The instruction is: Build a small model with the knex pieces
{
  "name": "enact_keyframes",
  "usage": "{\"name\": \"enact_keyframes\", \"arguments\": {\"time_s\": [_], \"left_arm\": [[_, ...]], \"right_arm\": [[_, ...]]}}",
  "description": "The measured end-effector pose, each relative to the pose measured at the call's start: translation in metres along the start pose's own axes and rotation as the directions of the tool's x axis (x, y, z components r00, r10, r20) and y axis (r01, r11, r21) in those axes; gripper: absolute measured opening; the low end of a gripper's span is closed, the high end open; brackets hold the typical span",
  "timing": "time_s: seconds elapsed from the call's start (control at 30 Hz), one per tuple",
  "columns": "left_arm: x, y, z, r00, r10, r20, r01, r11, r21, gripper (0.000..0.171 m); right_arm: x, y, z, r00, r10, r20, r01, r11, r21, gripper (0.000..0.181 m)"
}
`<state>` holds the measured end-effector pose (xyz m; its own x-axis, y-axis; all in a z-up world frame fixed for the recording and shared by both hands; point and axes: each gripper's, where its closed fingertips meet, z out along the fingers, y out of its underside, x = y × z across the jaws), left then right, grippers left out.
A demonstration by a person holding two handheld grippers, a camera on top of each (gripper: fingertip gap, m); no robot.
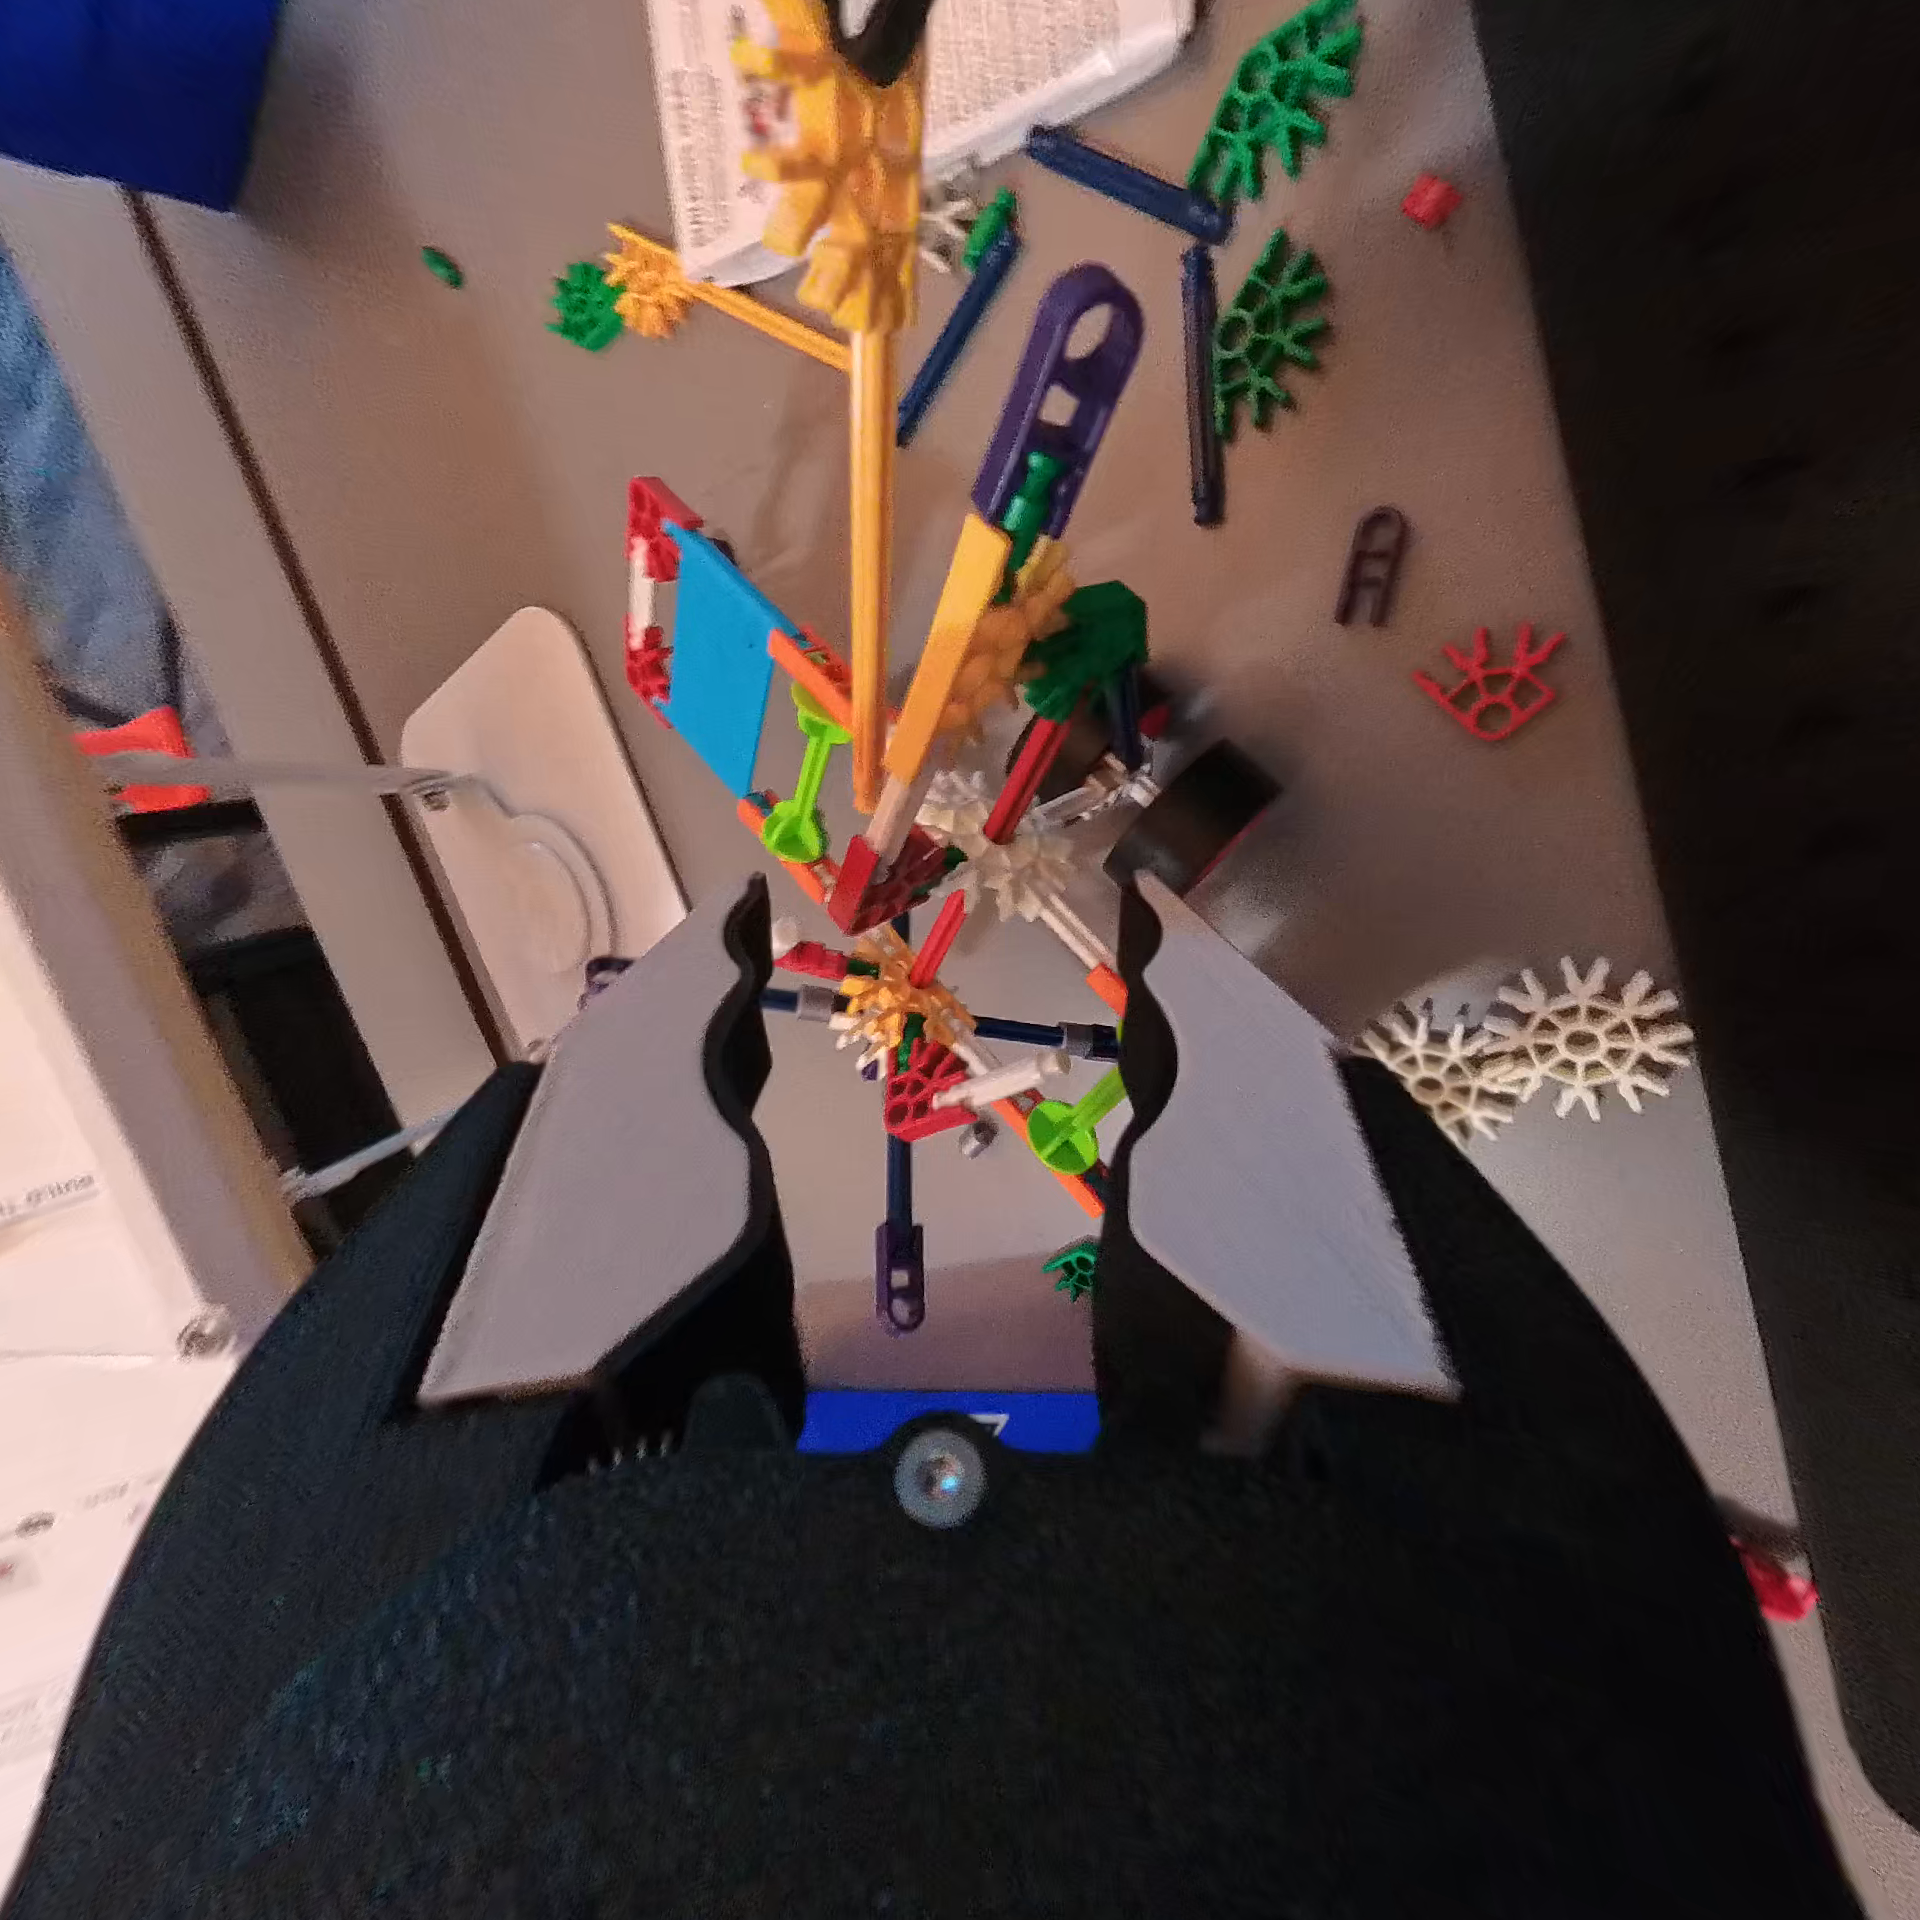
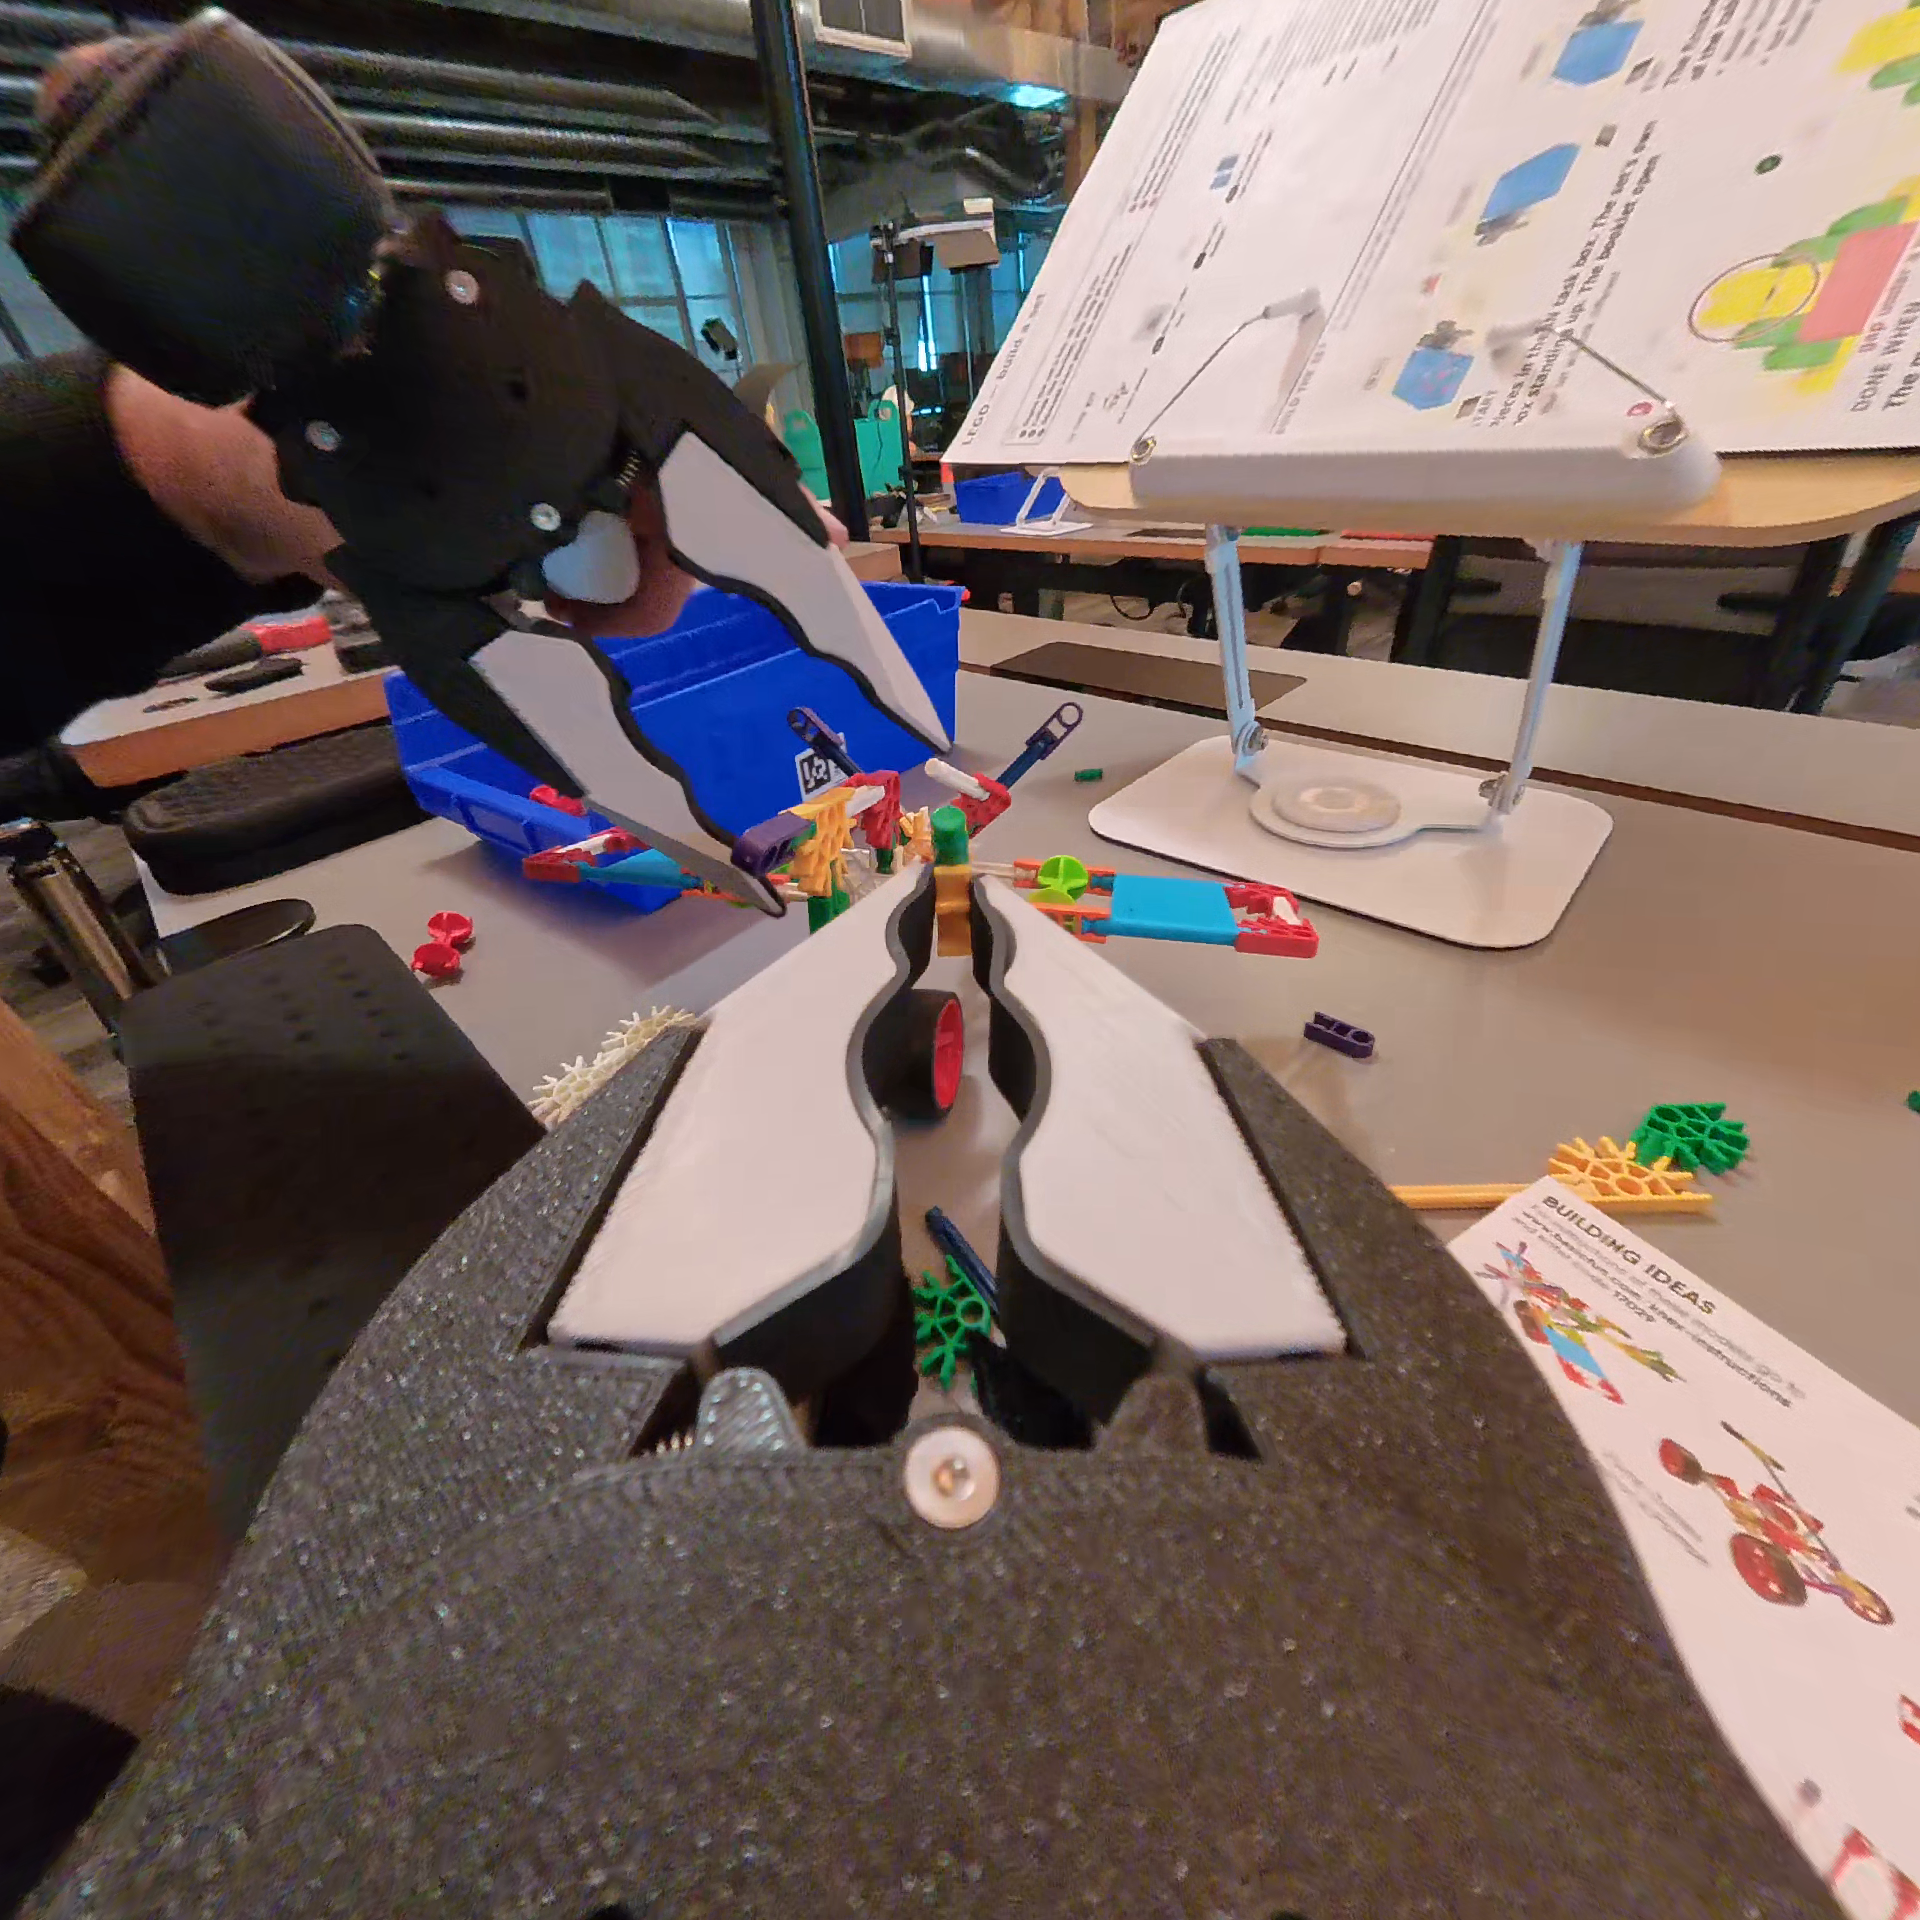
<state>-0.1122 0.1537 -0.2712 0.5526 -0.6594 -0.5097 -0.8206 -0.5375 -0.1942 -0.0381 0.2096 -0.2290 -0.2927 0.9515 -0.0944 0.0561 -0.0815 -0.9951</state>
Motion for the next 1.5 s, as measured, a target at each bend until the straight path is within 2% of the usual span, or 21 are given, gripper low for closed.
{"name": "enact_keyframes", "arguments": {"time_s": [0.1,0.3,0.77,0.97,1.1,1.2,1.5], "left_arm": [[0.002,0.003,0.01,0.997,0.035,-0.062,-0.036,0.999,-0.007,0.064],[0.007,0.007,0.023,0.987,0.082,-0.138,-0.084,0.996,-0.01,0.05],[0.012,-0.003,0.023,0.976,0.048,-0.211,-0.038,0.998,0.053,0.042],[0.012,-0.007,0.021,0.97,0.038,-0.239,-0.019,0.997,0.08,0.028],[0.009,-0.007,0.022,0.977,0.059,-0.206,-0.043,0.996,0.08,0.031],[0.008,-0.004,0.021,0.978,0.075,-0.197,-0.062,0.996,0.07,0.044],[0.012,0.008,0.015,0.966,0.165,-0.199,-0.164,0.986,0.02,0.05]], "right_arm": [[-0.002,0.002,0.003,1.0,0.001,0.003,-0.001,1.0,-0.008,0.005],[-0.006,0.006,0.007,1.0,-0.011,0.014,0.012,0.999,-0.03,0.005],[-0.011,0.008,0.003,0.998,-0.06,0.005,0.06,0.997,-0.048,0.005],[-0.012,0.008,0.002,0.999,-0.044,0.017,0.045,0.998,-0.052,0.005],[-0.01,0.008,0.0,0.999,-0.036,0.008,0.037,0.998,-0.051,0.005],[-0.012,0.007,-0.002,0.999,-0.037,0.004,0.037,0.998,-0.051,0.005],[-0.016,0.009,-0.003,0.999,-0.054,-0.008,0.053,0.997,-0.063,0.005]]}}
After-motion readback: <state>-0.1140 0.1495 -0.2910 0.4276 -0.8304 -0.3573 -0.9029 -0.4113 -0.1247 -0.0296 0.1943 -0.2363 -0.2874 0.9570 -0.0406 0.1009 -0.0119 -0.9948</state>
